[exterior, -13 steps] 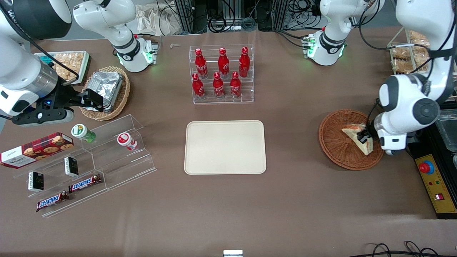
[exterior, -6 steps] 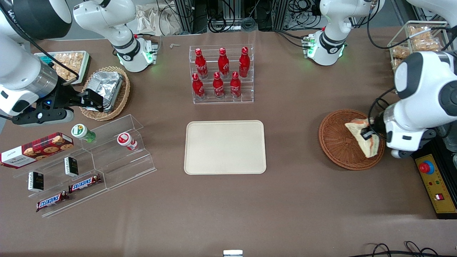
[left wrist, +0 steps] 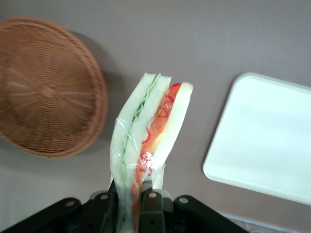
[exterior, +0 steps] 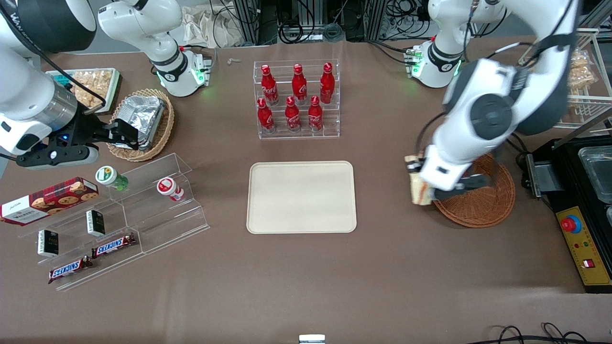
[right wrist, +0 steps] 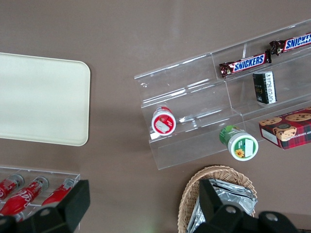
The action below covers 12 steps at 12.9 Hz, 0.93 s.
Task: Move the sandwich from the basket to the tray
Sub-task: 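Carry the held sandwich over to the cream tray and lower it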
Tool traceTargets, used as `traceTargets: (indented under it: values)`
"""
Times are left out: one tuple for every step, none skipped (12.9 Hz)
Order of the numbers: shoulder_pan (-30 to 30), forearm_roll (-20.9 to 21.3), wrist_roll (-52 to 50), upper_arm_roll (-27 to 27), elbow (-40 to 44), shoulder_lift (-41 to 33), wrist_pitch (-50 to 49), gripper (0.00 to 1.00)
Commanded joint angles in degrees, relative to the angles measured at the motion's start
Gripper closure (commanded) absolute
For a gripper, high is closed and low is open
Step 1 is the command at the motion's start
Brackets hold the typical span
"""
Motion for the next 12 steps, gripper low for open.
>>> traceTargets:
  values:
    - [-5.8, 1.9, -1.5, -0.1, 4.7, 8.7, 3.7, 1.00]
    - [-7.6, 2.3, -4.4, -0.1, 4.7, 11.0, 7.0, 1.00]
    - [-9.1, 3.9, -7.2, -0.1, 4.7, 13.5, 10.5, 1.00]
    - [-10.0, 6.0, -9.0, -0.1, 4.7, 15.6, 12.8, 1.00]
    - [-10.9, 7.0, -10.4, -0.1, 4.7, 17.4, 14.8, 1.00]
    - [-11.8, 7.2, -11.4, -0.1, 4.7, 18.8, 16.2, 1.00]
    - [-12.6, 7.1, -11.8, 0.0, 4.8, 20.2, 17.0, 1.00]
    - [-12.8, 7.1, -11.8, 0.0, 4.8, 21.4, 18.4, 1.00]
    - [-13.2, 7.1, -11.8, 0.1, 4.8, 22.0, 19.9, 1.00]
    - [-13.6, 7.2, -11.9, 0.2, 4.8, 22.7, 20.5, 1.00]
    - [-13.6, 7.6, -11.9, 0.2, 4.8, 23.7, 20.9, 0.98]
    - [-13.6, 9.0, -12.4, 0.2, 4.8, 24.5, 21.7, 0.97]
